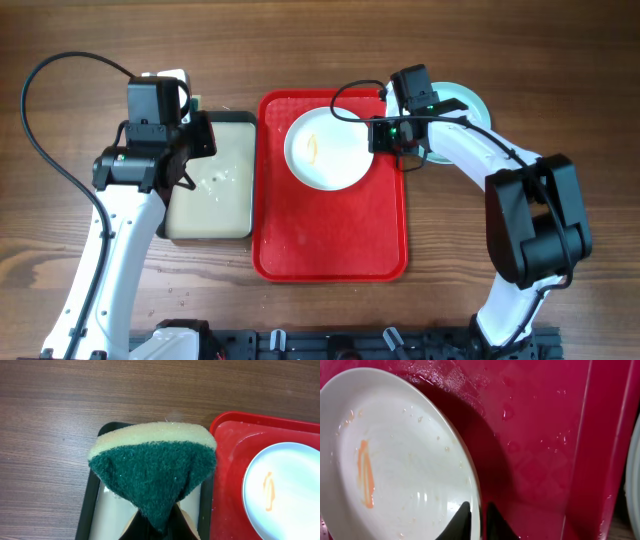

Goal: Clean dirty plates on tray and stack at the side
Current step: 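Lift the sponge with the left gripper and move it toward the plate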

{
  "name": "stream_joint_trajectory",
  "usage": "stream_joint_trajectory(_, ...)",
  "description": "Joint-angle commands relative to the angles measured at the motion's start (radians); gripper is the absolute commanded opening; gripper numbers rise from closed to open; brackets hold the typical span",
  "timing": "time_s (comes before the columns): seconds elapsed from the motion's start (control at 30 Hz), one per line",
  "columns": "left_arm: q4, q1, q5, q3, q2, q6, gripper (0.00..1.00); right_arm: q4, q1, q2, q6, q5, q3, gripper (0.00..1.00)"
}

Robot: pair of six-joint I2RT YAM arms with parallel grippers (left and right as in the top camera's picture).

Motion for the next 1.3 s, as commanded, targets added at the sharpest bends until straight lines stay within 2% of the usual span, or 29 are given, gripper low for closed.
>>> stream_joint_trajectory(0.0, 0.003, -0.003, 0.005, 0.014, 0.002, 0.023, 0.04, 0.0, 0.004, 0.011, -0.009, -0.018, 0.022, 0.28)
stream_joint_trajectory(0.17, 0.003, -0.003, 0.005, 0.014, 0.002, 0.023, 0.04, 0.007, 0.005, 0.012, -0.021, -0.008, 0.021, 0.27)
stream_joint_trajectory(0.4, 0.004, -0.003, 0.005, 0.014, 0.002, 0.023, 0.04, 0.025, 0.012, 0.014, -0.021, 0.008, 0.011, 0.04)
stream_joint_trajectory(0.53, 0.004, -0.003, 0.005, 0.014, 0.002, 0.026, 0.04, 0.024, 0.012, 0.014, -0.021, -0.023, 0.011, 0.04)
stream_joint_trajectory(0.67, 0.009, -0.003, 0.005, 0.014, 0.002, 0.099, 0.04, 0.023, 0.013, 0.014, -0.021, -0.025, 0.011, 0.04)
stream_joint_trajectory(1.27, 0.012, -0.003, 0.005, 0.014, 0.004, 0.099, 0.04, 0.026, 0.04, 0.014, -0.047, -0.025, 0.011, 0.07)
